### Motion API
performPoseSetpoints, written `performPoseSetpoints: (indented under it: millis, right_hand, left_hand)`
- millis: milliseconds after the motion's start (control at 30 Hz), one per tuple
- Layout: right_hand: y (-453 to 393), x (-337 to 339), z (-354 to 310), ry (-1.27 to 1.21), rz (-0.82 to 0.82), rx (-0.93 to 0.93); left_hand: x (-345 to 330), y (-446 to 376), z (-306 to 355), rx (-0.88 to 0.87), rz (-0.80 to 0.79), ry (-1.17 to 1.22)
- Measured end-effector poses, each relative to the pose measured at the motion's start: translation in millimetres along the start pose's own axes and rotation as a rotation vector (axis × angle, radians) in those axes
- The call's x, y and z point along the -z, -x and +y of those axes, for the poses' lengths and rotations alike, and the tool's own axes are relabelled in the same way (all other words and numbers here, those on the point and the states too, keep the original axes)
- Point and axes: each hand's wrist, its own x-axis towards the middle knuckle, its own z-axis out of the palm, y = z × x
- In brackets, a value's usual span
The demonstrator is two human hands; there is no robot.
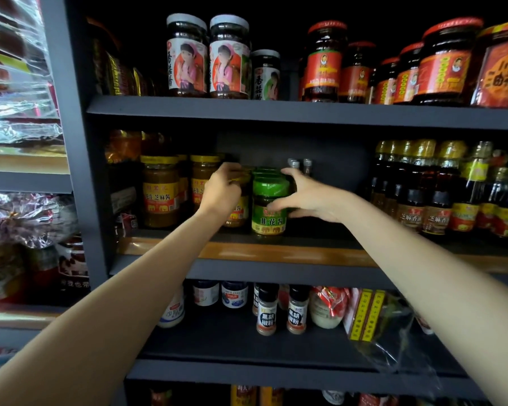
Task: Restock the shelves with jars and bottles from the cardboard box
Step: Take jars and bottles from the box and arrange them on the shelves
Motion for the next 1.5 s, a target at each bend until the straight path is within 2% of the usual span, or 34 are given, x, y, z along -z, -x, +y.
performPoseSetpoints:
  millis: [100, 200, 300, 367, 433, 500, 667, 867, 1033, 1233, 1400, 1500]
  right_hand:
    - [-1, 1, 5, -0.065, -0.008, -0.004]
    - [-1, -5, 7, 0.019, 0.001, 0.04]
    - [0, -2, 6, 0.082, -0.012, 0.069]
    - [-2, 6, 3, -0.039, -0.017, 0.04]
    - [-8, 12, 1, -0.076, 0.069, 0.046]
    - [-14, 13, -2, 0.047, 0.158, 0.058]
    - [-27, 4, -3, 0.013, 0.195, 0.0]
    - [-31, 1, -7, -0.114, 0.212, -0.047]
    - [-33, 1, -7, -0.191, 0.175, -0.077]
    - [-41, -6, -6, 0.188, 0.228, -0.031]
    - [-39, -7, -8, 0.279, 0.247, -0.021]
    - [-32, -8, -11, 0.311, 0.247, -0.02]
  left_hand:
    - [1, -7, 13, -0.045, -0.06, -0.048]
    - [3, -21, 21, -0.142, -0.132, -0.324]
    - [7, -39, 25, -0.083, -0.27, -0.468]
    - [9, -45, 28, -0.071, -0.316, -0.547]
    - [11, -50, 29, -0.073, -0.36, -0.632]
    - [12, -55, 27, -0.074, -0.398, -0.685]
    - [8, -68, 24, -0.047, -0.539, -0.726]
    - [-9, -78, 14, -0.059, -0.586, -0.848]
    - [-14, -81, 15, -0.055, -0.545, -0.936]
    - [-12, -83, 11, -0.046, -0.564, -0.909]
    - [-11, -83, 15, -0.044, -0.579, -0.956]
    - [-14, -78, 16, -0.072, -0.525, -0.947]
